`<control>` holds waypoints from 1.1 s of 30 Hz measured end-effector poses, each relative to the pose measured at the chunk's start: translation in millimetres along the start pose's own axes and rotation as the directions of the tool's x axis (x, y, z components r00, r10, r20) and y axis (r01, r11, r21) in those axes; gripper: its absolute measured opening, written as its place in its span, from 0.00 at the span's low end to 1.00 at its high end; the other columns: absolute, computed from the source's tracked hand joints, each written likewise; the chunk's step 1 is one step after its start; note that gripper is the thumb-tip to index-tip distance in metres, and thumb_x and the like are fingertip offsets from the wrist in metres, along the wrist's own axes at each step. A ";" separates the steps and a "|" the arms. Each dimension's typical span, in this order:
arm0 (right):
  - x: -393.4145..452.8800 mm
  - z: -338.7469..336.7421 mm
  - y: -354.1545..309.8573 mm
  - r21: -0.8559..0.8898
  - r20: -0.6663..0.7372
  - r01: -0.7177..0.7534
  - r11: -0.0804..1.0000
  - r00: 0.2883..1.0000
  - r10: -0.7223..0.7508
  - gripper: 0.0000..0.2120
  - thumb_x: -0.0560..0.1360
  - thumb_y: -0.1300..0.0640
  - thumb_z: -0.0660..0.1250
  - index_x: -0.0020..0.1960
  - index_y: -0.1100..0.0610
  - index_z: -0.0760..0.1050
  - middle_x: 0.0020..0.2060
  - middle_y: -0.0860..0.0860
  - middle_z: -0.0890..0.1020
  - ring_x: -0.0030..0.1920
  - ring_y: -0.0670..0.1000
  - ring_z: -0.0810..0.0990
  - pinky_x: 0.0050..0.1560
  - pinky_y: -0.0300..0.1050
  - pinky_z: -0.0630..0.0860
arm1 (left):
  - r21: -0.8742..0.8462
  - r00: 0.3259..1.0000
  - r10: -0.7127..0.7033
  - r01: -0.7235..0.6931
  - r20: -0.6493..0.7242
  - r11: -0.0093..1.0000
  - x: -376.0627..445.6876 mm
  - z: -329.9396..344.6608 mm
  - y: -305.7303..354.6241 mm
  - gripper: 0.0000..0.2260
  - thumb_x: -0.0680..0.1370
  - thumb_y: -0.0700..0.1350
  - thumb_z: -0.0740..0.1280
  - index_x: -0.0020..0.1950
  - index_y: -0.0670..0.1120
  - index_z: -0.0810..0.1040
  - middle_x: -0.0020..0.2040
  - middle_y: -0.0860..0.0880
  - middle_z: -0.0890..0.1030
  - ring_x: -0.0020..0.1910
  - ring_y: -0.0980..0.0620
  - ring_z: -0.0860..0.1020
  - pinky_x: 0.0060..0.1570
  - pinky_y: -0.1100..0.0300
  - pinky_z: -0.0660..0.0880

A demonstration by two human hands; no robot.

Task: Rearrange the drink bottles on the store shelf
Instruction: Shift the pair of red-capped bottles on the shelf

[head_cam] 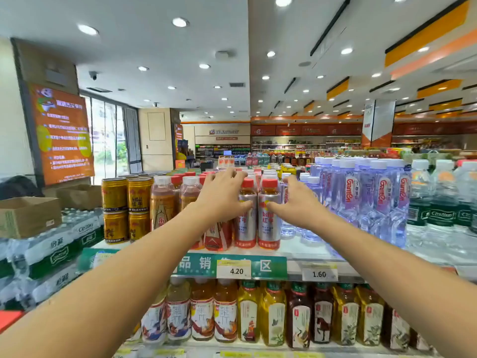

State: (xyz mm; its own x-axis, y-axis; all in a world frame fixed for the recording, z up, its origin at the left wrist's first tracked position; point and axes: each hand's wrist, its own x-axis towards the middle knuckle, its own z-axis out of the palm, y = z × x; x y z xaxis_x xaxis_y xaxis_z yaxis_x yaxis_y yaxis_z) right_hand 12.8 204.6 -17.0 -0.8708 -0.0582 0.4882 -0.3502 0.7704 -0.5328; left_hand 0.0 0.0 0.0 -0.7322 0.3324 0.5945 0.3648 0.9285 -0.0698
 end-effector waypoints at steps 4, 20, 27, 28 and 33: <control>15.5 12.0 3.3 0.035 0.011 0.013 0.999 1.000 -0.014 0.40 0.76 0.47 0.75 0.80 0.54 0.57 0.67 0.53 0.75 0.55 0.51 0.77 0.51 0.45 0.72 | 0.174 0.996 0.086 -0.084 -0.001 0.981 17.6 8.6 -5.5 0.36 0.76 0.69 0.63 0.78 0.52 0.64 0.72 0.47 0.73 0.75 0.43 0.64 0.74 0.39 0.56; 26.2 42.2 17.4 0.000 -0.045 0.038 0.999 0.998 -0.038 0.44 0.74 0.49 0.77 0.80 0.44 0.53 0.58 0.52 0.79 0.50 0.50 0.82 0.47 0.44 0.78 | 0.173 0.994 0.100 -0.094 -0.031 0.980 30.1 40.8 -18.4 0.35 0.73 0.75 0.60 0.69 0.51 0.72 0.57 0.48 0.84 0.68 0.43 0.73 0.75 0.33 0.52; 21.9 42.4 17.0 0.059 -0.060 0.067 0.996 0.996 -0.063 0.40 0.75 0.53 0.76 0.80 0.46 0.56 0.58 0.48 0.80 0.50 0.47 0.82 0.42 0.36 0.75 | 0.128 0.994 0.091 -0.084 -0.052 0.988 29.4 44.9 -13.9 0.33 0.74 0.72 0.60 0.70 0.50 0.70 0.55 0.47 0.85 0.69 0.41 0.71 0.75 0.34 0.51; 21.4 41.9 17.2 0.078 -0.061 0.069 0.995 0.996 -0.065 0.40 0.75 0.54 0.76 0.79 0.45 0.57 0.58 0.48 0.80 0.50 0.46 0.82 0.42 0.36 0.76 | 0.119 0.994 0.090 -0.082 -0.062 0.990 29.3 45.7 -13.6 0.32 0.74 0.71 0.60 0.69 0.50 0.70 0.54 0.47 0.85 0.69 0.41 0.72 0.75 0.35 0.52; 20.3 37.6 19.5 0.145 -0.079 0.066 0.987 0.995 -0.055 0.39 0.74 0.54 0.78 0.77 0.47 0.59 0.59 0.48 0.81 0.54 0.49 0.83 0.51 0.42 0.78 | 0.073 0.992 0.100 -0.094 -0.076 0.993 29.7 46.8 -11.2 0.33 0.73 0.70 0.61 0.70 0.50 0.68 0.49 0.47 0.85 0.66 0.40 0.73 0.75 0.34 0.53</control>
State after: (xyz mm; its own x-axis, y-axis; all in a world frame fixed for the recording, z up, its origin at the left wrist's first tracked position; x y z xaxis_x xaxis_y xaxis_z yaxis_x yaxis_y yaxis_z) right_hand -24.7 194.5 -43.5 -0.8203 -0.0497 0.5698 -0.4529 0.6648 -0.5941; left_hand -52.8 7.3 -19.0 -0.6464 0.4100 0.6435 0.3893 0.9026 -0.1839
